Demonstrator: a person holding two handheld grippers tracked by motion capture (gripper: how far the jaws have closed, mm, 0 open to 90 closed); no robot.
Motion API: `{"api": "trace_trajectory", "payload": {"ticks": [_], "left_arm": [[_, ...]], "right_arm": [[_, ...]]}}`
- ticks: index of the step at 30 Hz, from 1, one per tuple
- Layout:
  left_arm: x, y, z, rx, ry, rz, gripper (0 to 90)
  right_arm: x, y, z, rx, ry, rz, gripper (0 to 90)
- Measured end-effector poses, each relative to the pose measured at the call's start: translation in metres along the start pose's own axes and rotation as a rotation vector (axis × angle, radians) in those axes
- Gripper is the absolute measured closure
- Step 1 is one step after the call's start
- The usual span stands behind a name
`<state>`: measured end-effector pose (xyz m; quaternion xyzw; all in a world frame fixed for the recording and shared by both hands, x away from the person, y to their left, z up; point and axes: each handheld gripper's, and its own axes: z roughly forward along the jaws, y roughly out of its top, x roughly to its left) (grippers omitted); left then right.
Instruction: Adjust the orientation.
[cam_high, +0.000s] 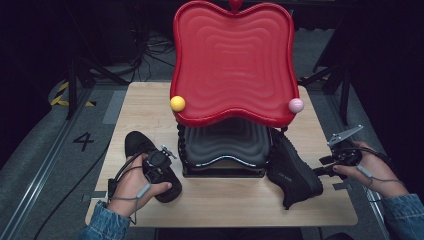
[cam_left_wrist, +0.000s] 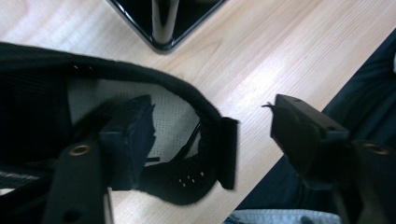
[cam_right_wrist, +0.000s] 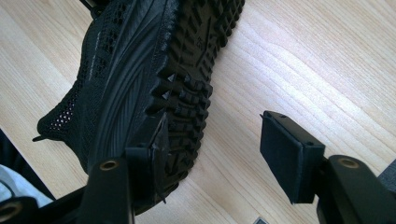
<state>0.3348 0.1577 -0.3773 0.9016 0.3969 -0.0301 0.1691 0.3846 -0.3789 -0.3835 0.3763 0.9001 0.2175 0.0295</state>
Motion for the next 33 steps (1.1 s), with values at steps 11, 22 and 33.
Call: {"api": "trace_trajectory", "payload": {"ticks": [11,22,33], "left_arm": [[0.006,0.000,0.025,-0.010,0.000,-0.004,49.5],[0.013,0.006,0.031,0.026,-0.067,-0.016,71.5],[0.011,0.001,0.023,0.026,-0.076,-0.013,84.7]], "right_arm": [[-0.001,0.001,0.004,0.003,0.002,0.002,43.9],[-0.003,0.001,0.007,-0.001,0.005,0.007,44.2],[-0.003,-0.002,0.007,-0.004,0.003,0.020,44.2]]}}
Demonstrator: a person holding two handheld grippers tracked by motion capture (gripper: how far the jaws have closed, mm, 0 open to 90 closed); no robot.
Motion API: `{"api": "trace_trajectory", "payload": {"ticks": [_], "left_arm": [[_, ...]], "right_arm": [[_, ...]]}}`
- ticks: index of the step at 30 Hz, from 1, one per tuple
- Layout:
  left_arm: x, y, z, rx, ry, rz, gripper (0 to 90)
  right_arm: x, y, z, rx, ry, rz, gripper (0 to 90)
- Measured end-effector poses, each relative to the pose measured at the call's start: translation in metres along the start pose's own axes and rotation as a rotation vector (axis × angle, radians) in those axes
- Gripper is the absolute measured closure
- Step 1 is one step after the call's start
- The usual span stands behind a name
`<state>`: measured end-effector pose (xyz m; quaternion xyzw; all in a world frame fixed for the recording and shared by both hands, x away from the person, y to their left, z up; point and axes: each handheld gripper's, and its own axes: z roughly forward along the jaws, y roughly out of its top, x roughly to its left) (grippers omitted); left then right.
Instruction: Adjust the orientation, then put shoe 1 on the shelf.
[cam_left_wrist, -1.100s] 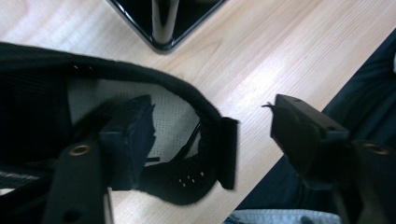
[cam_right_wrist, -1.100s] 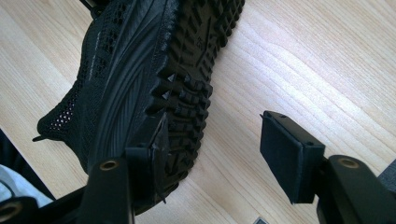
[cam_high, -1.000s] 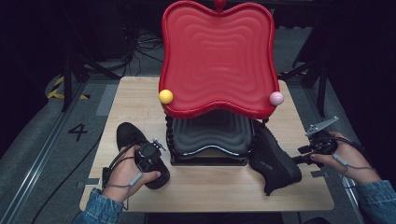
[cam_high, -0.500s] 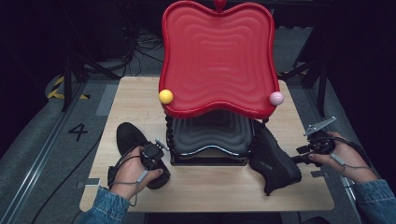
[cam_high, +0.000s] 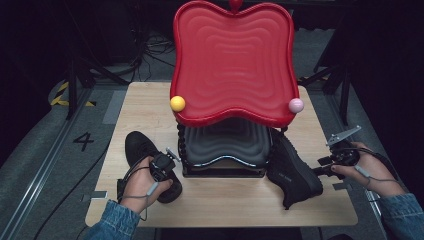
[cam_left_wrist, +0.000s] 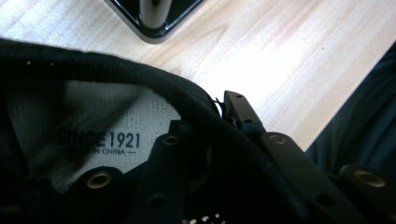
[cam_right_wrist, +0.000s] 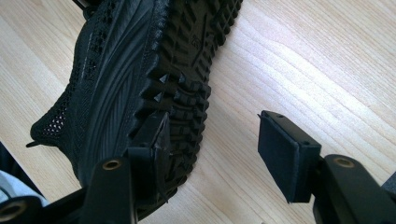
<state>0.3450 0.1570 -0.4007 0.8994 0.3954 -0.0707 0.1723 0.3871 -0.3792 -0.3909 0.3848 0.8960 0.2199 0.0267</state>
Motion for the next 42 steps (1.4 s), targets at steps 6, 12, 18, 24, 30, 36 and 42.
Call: {"api": "trace_trajectory", "payload": {"ticks": [6,12,18,24,30,36,42], "left_arm": [[-0.002,-0.004,-0.008,0.012,0.007,0.023,86.0],[-0.004,-0.004,-0.027,-0.002,-0.030,0.038,85.8],[-0.009,-0.003,-0.058,-0.012,-0.003,0.086,85.8],[-0.019,0.000,-0.087,-0.011,0.010,0.117,85.7],[-0.035,0.007,-0.122,-0.010,0.016,0.184,85.1],[-0.043,0.012,-0.149,-0.024,0.054,0.221,85.3],[-0.052,0.017,-0.173,-0.016,0.086,0.248,85.4]], "right_arm": [[0.000,0.001,0.001,-0.003,-0.005,-0.004,44.1],[0.001,0.001,0.000,-0.005,-0.005,-0.008,44.1],[0.000,0.000,0.000,-0.014,-0.004,0.001,44.2],[0.000,-0.001,0.000,-0.018,-0.005,0.008,43.9],[0.000,-0.001,-0.003,-0.022,-0.005,0.012,43.9],[0.000,-0.001,-0.005,-0.027,-0.007,0.013,44.1],[-0.002,-0.003,-0.009,-0.031,-0.011,0.019,44.2]]}}
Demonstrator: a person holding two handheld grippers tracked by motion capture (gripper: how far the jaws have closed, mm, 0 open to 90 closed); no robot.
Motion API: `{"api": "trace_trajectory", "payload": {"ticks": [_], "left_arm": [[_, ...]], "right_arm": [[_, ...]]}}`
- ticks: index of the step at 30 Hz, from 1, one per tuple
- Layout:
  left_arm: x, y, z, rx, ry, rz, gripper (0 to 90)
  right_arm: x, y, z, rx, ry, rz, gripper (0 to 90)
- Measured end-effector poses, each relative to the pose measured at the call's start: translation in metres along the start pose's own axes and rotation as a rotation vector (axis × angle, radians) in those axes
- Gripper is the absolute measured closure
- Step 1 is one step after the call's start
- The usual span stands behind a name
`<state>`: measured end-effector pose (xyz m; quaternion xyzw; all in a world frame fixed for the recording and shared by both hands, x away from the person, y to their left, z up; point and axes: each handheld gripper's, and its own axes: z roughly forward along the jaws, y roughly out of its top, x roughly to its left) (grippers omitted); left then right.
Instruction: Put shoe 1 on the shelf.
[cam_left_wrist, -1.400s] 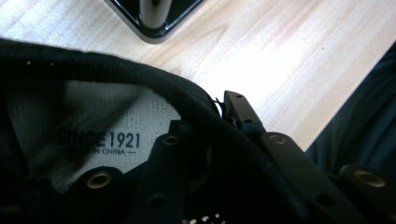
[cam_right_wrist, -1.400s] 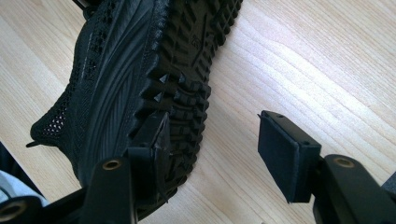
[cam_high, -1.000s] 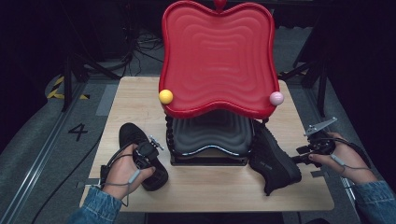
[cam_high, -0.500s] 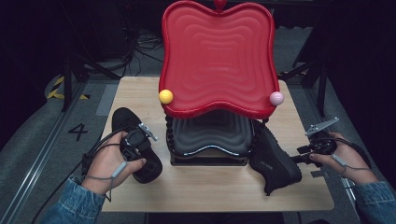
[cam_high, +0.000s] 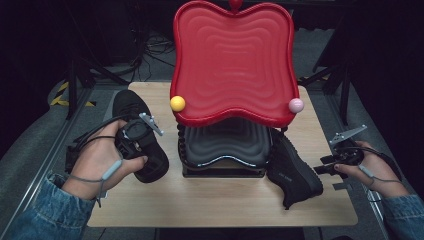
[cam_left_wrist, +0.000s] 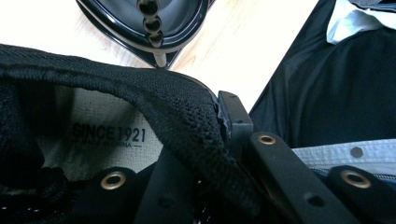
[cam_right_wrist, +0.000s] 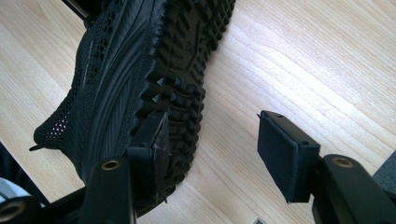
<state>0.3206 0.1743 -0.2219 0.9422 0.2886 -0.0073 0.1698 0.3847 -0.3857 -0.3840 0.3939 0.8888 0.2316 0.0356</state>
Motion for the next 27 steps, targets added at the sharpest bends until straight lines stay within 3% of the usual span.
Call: {"api": "trace_trajectory", "payload": {"ticks": [4,9,21,27], "left_arm": [[-0.003,0.004,-0.014,-0.011,0.000,0.013,85.3],[-0.011,0.011,-0.036,-0.006,0.037,0.038,85.4],[-0.021,0.022,-0.077,0.002,0.075,0.065,85.3],[-0.024,0.027,-0.095,-0.014,0.097,0.110,85.4]], "right_arm": [[-0.001,-0.001,-0.001,-0.002,0.002,0.004,44.3],[0.000,-0.003,-0.001,-0.003,0.002,0.006,44.3],[0.000,-0.004,-0.001,-0.007,0.003,0.007,44.2],[0.000,-0.005,-0.001,-0.008,0.005,0.012,44.3]]}}
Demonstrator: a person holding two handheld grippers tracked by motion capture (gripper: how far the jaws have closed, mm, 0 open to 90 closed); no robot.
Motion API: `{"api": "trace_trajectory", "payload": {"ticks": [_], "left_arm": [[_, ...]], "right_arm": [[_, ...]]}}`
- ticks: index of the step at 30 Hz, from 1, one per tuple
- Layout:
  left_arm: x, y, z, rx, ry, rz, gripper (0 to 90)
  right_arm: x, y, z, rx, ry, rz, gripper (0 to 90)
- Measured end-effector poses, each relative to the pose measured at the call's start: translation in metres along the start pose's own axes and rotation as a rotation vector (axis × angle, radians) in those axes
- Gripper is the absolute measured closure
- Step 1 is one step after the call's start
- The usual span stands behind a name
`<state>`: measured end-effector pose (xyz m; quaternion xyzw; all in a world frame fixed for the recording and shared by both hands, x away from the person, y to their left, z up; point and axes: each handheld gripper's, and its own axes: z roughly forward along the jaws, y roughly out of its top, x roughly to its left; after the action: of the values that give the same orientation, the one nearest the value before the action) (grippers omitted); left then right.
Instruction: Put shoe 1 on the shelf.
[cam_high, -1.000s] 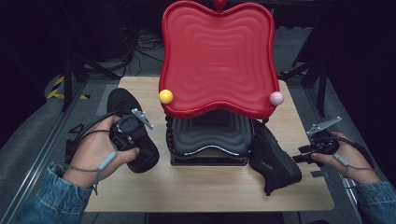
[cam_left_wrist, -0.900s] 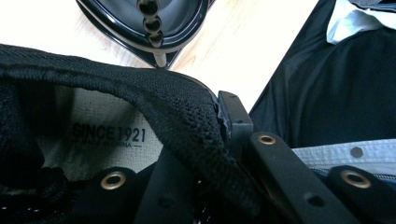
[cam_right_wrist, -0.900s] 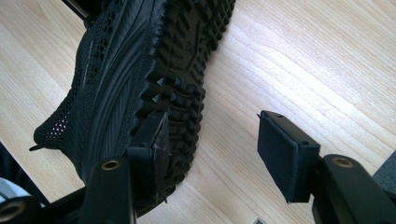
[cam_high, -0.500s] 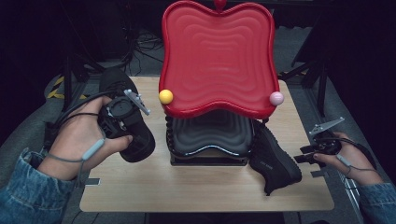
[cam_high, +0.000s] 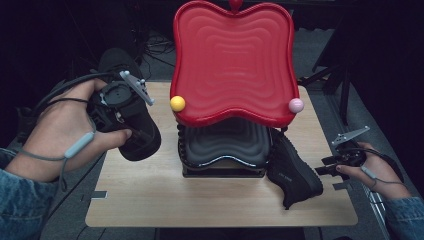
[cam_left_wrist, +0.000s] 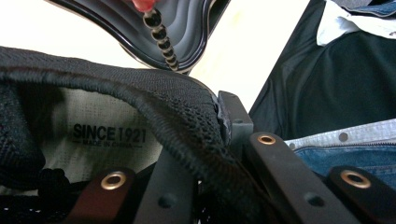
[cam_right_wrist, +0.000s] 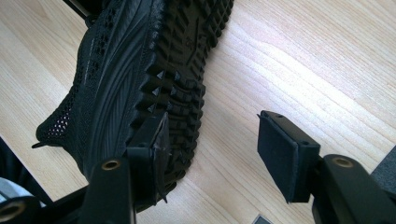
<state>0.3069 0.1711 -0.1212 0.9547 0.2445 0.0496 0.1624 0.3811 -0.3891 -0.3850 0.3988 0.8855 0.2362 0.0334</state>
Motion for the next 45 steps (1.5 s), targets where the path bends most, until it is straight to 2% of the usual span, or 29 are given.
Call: {"api": "trace_trajectory", "payload": {"ticks": [5,13,17,21,24,28,33,36,37,38,42,45], "left_arm": [[-0.002,0.004,-0.011,-0.003,0.022,0.011,85.4],[-0.003,0.010,-0.033,-0.041,0.046,0.028,84.8],[-0.005,0.017,-0.040,-0.053,0.059,0.049,84.8],[-0.007,0.027,-0.048,-0.056,0.061,0.097,84.8],[-0.008,0.031,-0.050,-0.055,0.060,0.103,84.8],[-0.010,0.042,-0.053,-0.049,0.065,0.126,84.5],[-0.009,0.055,-0.063,-0.087,0.086,0.156,84.6],[-0.008,0.064,-0.067,-0.078,0.101,0.173,85.0],[-0.009,0.066,-0.067,-0.082,0.103,0.163,85.0],[-0.009,0.070,-0.068,-0.080,0.099,0.182,85.0],[-0.012,0.081,-0.068,-0.072,0.089,0.195,84.7],[-0.015,0.091,-0.067,-0.079,0.081,0.221,84.7]], "right_arm": [[0.001,0.000,-0.001,-0.003,0.002,0.002,44.3],[-0.001,-0.001,-0.003,-0.005,-0.002,0.007,44.3],[0.000,-0.001,-0.002,-0.005,-0.002,0.007,44.3],[0.000,0.000,-0.002,-0.009,0.000,0.008,44.3],[0.000,0.002,-0.001,-0.008,0.000,0.011,44.4],[-0.001,0.006,0.000,0.009,-0.004,0.003,44.4],[0.000,0.009,0.002,0.016,-0.002,-0.003,44.4],[0.000,0.009,0.004,0.023,0.001,-0.002,44.4],[-0.001,0.008,0.005,0.023,0.001,-0.002,44.4],[-0.001,0.008,0.005,0.023,0.001,0.000,44.4],[-0.004,0.005,0.005,0.020,0.001,0.009,44.4],[-0.004,0.002,0.005,0.017,-0.001,0.013,44.4]]}}
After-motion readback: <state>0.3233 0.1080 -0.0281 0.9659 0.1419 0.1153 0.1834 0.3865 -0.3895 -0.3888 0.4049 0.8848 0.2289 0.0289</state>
